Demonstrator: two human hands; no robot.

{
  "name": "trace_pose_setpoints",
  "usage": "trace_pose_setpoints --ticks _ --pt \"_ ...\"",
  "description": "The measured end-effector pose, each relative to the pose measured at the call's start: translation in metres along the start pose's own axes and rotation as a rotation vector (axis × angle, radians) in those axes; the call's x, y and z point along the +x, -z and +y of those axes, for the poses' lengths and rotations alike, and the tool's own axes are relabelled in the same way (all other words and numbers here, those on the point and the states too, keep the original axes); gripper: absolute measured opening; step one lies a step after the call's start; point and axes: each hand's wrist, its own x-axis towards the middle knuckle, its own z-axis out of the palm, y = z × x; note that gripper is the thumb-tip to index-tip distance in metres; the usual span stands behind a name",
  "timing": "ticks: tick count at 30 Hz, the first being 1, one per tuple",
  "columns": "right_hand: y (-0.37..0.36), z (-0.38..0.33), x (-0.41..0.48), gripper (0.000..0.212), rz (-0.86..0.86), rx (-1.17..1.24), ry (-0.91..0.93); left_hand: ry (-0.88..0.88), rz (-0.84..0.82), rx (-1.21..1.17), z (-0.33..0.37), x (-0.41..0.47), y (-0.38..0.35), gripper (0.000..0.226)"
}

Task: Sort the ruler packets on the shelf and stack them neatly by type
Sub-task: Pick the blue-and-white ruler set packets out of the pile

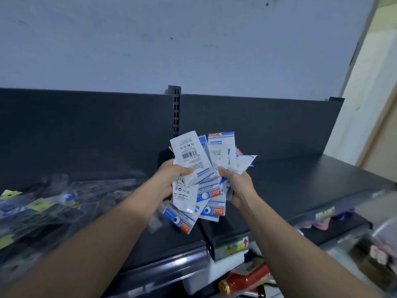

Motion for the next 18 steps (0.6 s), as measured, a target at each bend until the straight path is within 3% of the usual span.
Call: trace_pose_setpoints --ticks 5,18 --pt "0.061 -0.030 0.019 0.015 -0.030 -0.031 -0.039 -0.001 -0.005 0.008 -0.007 0.018 -0.064 0.030" --pt "0.211 -0.086 0.080 0.016 0.027 -0.135 -0.024 0.011 -0.042 0.011 -0.036 0.073 -0.225 0.025"
